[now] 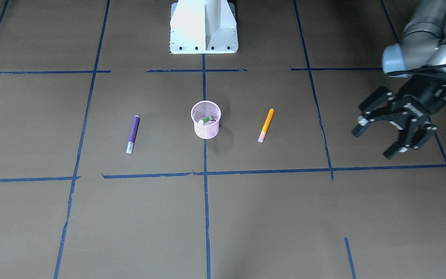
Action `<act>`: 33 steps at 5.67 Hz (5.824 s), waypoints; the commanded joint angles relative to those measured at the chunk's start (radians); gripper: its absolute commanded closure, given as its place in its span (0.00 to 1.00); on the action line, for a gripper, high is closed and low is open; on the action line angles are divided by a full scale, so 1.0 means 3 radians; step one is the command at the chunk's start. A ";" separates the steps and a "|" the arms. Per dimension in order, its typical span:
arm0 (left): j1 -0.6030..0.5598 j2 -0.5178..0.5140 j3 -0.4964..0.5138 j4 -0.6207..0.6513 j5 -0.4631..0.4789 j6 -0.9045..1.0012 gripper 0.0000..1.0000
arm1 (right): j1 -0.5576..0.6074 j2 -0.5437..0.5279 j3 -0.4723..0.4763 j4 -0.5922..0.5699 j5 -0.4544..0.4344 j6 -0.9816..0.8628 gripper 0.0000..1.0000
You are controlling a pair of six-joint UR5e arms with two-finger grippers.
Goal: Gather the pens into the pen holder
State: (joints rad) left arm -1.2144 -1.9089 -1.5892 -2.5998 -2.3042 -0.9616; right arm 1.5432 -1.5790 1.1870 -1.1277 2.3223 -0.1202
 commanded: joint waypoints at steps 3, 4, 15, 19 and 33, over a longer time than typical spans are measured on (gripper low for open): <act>-0.0227 0.0508 0.0117 0.0147 -0.0250 0.0823 0.00 | -0.0250 0.0176 -0.0315 0.0332 -0.0223 0.0022 0.00; -0.0221 0.0503 0.0153 0.0152 -0.0245 0.0828 0.00 | -0.0251 0.0186 -0.0367 0.0404 -0.0224 0.0038 0.00; -0.0232 0.0483 0.0148 0.0142 -0.0245 0.0828 0.00 | -0.0281 0.0528 -0.1027 0.0630 0.0016 0.0160 0.42; -0.0237 0.0483 0.0143 0.0142 -0.0245 0.0833 0.00 | -0.0291 0.0528 -0.0976 0.0635 0.0046 0.0155 1.00; 0.1420 -0.0146 0.0072 0.1334 0.0972 0.0817 0.02 | -0.2671 0.1493 0.2358 0.0640 -0.2051 0.3999 1.00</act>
State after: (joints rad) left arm -0.7940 -1.9495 -1.5670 -2.1999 -2.0131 -0.7164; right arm 0.8361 -1.1801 1.8896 -0.9332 1.8196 1.0487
